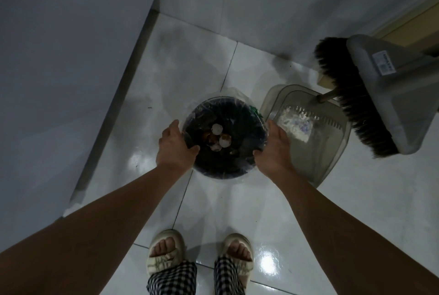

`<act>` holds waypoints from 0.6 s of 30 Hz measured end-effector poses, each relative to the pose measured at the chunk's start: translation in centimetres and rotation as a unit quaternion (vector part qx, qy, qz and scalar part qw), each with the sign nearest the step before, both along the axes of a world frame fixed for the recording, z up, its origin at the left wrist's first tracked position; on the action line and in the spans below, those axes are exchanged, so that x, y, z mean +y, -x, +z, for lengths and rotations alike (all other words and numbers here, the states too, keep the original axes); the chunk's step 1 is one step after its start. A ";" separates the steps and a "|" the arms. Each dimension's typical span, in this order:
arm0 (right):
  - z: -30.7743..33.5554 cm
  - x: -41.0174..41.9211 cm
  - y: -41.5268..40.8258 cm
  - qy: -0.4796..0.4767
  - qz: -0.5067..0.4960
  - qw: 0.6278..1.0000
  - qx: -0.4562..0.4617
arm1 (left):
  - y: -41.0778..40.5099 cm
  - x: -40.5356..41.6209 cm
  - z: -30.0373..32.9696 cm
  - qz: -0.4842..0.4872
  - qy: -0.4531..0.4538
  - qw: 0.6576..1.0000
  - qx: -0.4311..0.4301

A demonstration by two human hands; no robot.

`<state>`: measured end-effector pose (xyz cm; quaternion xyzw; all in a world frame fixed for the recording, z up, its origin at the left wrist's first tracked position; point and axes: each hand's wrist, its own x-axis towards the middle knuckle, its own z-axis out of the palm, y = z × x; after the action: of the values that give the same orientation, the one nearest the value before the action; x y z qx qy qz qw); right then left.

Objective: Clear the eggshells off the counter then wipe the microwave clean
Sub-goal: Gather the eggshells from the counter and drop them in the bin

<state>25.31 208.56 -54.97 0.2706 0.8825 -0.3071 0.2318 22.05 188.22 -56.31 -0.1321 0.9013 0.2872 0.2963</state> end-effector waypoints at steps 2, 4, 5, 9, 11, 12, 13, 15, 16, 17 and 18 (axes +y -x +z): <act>-1.0 0.0 -0.2 0.010 -0.005 1.000 -0.003 | -0.6 0.2 -0.9 0.008 0.003 1.000 -0.017; -1.7 0.0 -0.3 0.021 -0.013 1.000 -0.004 | -1.0 0.4 -1.7 0.008 0.006 0.999 -0.031; -2.1 0.0 -0.3 0.026 -0.019 0.999 -0.006 | -1.1 0.5 -2.0 0.011 0.008 0.999 -0.033; -3.0 0.0 -0.3 0.030 -0.025 0.999 0.002 | -1.0 0.7 -3.0 0.017 0.018 1.000 -0.017; -3.1 -0.1 -0.2 0.016 -0.015 1.000 0.017 | -0.9 0.5 -3.3 0.006 0.021 1.000 0.000; -3.1 -0.1 -0.2 0.008 -0.009 1.000 0.023 | -0.8 0.3 -3.3 0.003 0.022 1.000 0.006; -2.9 -0.1 -0.2 0.001 -0.004 1.000 0.026 | -0.7 0.2 -3.3 0.001 0.022 1.000 0.010; -2.3 -0.2 -0.3 -0.008 0.001 1.000 0.030 | -0.7 -0.1 -2.9 0.002 0.018 1.000 0.013; -1.8 -0.2 -0.4 -0.009 0.001 0.999 0.032 | -0.7 -0.2 -2.5 0.003 0.015 1.000 0.012; -1.2 -0.3 -0.5 -0.008 0.001 0.999 0.034 | -0.8 -0.3 -1.9 0.005 0.011 1.000 0.011; -0.5 -0.3 -0.6 -0.008 0.002 0.999 0.035 | -0.9 -0.4 -1.1 0.007 0.008 1.000 0.011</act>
<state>25.86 208.22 -55.48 0.2597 0.8928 -0.3090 0.1997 22.96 187.85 -57.45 -0.1375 0.9058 0.2838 0.2831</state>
